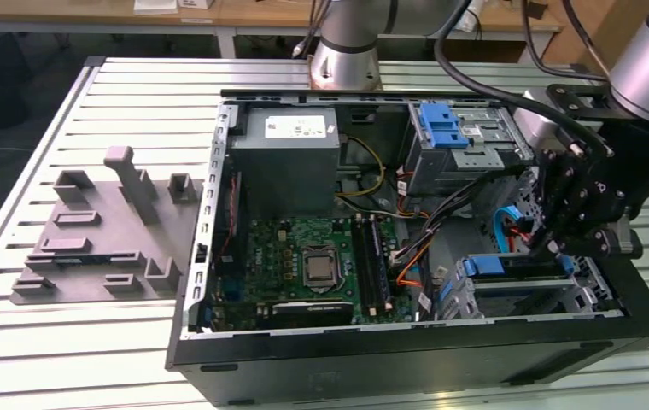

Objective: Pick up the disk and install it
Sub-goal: 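Insert the first disk wire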

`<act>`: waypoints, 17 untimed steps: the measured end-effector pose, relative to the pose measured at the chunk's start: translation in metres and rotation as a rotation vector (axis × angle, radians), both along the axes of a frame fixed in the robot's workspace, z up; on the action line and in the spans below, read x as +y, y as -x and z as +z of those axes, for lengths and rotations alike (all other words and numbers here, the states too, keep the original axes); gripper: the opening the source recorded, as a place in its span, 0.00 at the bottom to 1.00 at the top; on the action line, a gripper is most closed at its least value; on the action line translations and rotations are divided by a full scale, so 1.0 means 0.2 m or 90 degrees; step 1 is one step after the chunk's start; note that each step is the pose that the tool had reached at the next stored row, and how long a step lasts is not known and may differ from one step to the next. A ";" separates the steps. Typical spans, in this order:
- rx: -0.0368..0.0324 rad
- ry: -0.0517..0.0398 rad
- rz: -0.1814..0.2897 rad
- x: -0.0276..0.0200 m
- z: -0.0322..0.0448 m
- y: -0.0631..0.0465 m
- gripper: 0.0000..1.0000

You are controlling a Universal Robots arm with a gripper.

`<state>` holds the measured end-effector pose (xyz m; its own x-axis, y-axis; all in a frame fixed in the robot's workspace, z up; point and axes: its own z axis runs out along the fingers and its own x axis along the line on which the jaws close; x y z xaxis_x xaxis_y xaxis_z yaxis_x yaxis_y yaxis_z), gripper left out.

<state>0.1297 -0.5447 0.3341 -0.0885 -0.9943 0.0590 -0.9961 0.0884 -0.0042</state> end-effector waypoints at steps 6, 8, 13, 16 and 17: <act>0.0053 -0.0003 0.000 -0.001 -0.001 -0.01 0.17; 0.0065 -0.0006 0.000 -0.001 -0.002 -0.01 0.17; 0.0070 -0.0007 0.003 -0.003 -0.006 -0.01 0.17; 0.0070 -0.0009 0.003 -0.003 -0.008 -0.01 0.17; 0.0070 -0.0009 0.003 -0.003 -0.007 -0.01 0.17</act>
